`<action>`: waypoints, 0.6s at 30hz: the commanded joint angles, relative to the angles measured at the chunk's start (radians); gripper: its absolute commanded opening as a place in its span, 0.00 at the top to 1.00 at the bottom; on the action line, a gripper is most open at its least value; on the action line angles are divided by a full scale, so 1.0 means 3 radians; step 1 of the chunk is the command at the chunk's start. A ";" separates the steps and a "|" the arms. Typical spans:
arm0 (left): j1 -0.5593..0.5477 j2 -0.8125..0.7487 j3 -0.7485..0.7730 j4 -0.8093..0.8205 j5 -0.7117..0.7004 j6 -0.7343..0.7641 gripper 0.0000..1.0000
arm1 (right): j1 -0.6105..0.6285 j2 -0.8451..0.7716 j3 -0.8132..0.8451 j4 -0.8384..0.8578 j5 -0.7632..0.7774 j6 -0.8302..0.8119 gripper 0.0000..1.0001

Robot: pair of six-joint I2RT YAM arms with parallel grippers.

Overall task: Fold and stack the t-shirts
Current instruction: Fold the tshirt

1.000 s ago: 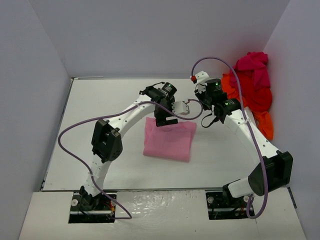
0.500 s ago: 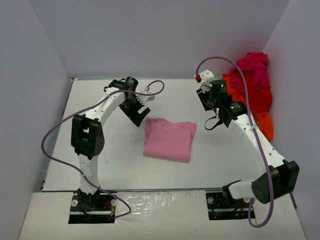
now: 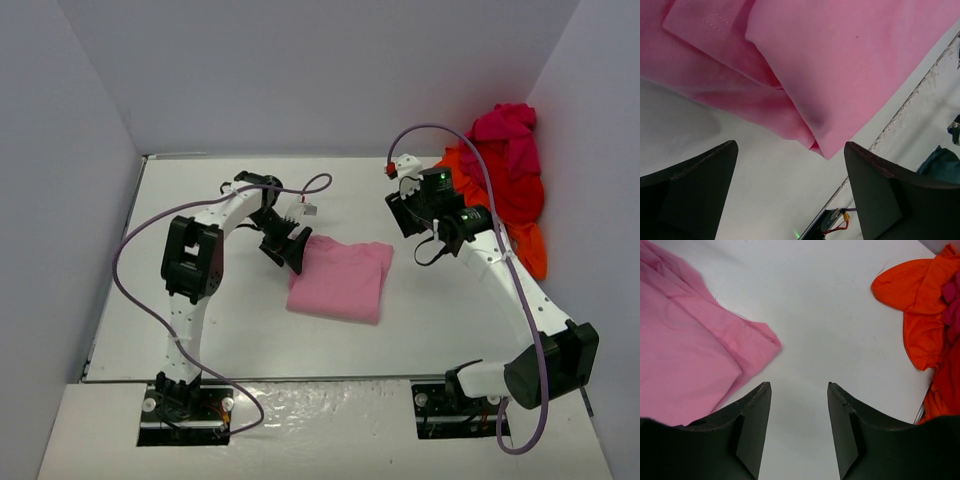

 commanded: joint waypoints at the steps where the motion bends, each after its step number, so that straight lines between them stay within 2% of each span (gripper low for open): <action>1: 0.0094 0.0070 0.0018 -0.0105 0.0229 -0.0091 0.15 | -0.0019 -0.0171 -0.0004 0.0051 -0.0101 -0.0026 0.53; 10: 0.0135 0.0440 0.0221 -0.0224 0.0300 -0.0067 0.15 | -0.0019 -0.0103 0.0033 0.0056 -0.0132 -0.0020 0.53; 18: -0.0029 0.0766 0.0398 -0.0450 0.0522 0.0039 0.15 | -0.0024 -0.0009 0.0051 0.0025 -0.0173 -0.0015 0.53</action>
